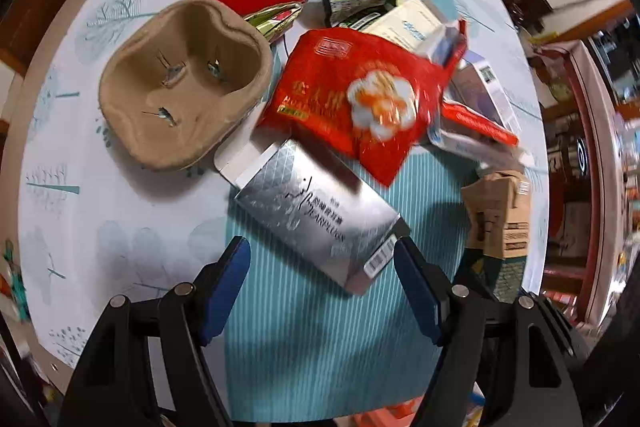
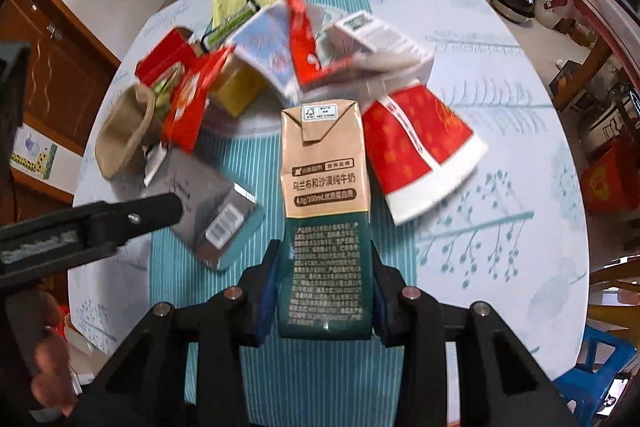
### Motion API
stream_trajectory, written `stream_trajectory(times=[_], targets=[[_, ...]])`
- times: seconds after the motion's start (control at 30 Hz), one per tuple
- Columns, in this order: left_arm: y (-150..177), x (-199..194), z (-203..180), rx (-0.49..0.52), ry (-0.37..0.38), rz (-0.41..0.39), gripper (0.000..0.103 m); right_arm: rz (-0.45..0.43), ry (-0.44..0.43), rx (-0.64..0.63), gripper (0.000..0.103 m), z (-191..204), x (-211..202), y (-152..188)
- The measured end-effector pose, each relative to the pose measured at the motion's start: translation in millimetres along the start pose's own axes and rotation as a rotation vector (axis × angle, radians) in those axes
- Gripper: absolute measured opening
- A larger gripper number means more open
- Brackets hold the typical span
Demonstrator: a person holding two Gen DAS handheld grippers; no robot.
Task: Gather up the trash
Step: 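Grasp the silver EARPLUGS box with the left gripper while the right grasps the milk carton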
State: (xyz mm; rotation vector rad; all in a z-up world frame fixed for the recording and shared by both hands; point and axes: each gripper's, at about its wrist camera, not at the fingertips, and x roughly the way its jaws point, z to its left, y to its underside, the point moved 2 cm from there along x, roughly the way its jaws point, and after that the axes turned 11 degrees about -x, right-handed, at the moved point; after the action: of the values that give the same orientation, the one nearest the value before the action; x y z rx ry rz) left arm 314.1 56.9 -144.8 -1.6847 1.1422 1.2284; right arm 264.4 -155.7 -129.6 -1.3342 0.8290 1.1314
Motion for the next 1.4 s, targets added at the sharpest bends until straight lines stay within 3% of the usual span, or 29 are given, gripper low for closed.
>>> stream_trajectory(times=[0.3, 0.57, 0.73, 1.0, 1.07, 1.17, 1.23, 1.3, 1.4], targets=[[-17.6, 23.4, -4.2, -0.124, -0.011, 0.013, 0.073, -0.011, -0.022, -0.005, 0.038, 1.0, 9.1, -25.3], [-22.0, 46.3, -19.6, -0.122, -0.07, 0.026, 0.074, 0.004, -0.046, 0.0, 0.038, 1.4, 17.0, -25.2], [-8.2, 48.1, -22.0, -0.077, -0.088, 0.038, 0.074, 0.021, -0.074, 0.003, 0.038, 3.8, 20.4, -16.5], [19.1, 37.8, -21.8, 0.001, -0.067, -0.004, 0.061, 0.038, -0.123, -0.011, 0.038, 13.4, 20.3, 6.9], [26.4, 27.8, -25.4, 0.027, -0.05, -0.041, 0.035, 0.033, -0.141, -0.01, 0.038, 15.3, 16.5, 13.7], [38.7, 15.0, -32.0, 0.081, -0.043, -0.07, 0.022, 0.019, -0.158, -0.02, 0.038, 17.8, 8.2, 24.4], [49.2, 12.5, -35.7, 0.105, -0.06, -0.081, 0.006, 0.014, -0.167, -0.031, 0.038, 18.8, 2.7, 33.9], [56.4, 14.9, -26.0, 0.092, -0.075, -0.072, 0.006, 0.014, -0.171, -0.043, 0.038, 18.6, -1.4, 43.3], [65.0, 18.3, -18.1, 0.031, -0.065, -0.054, 0.026, -0.001, -0.179, -0.054, 0.038, 15.1, -10.8, 56.8]])
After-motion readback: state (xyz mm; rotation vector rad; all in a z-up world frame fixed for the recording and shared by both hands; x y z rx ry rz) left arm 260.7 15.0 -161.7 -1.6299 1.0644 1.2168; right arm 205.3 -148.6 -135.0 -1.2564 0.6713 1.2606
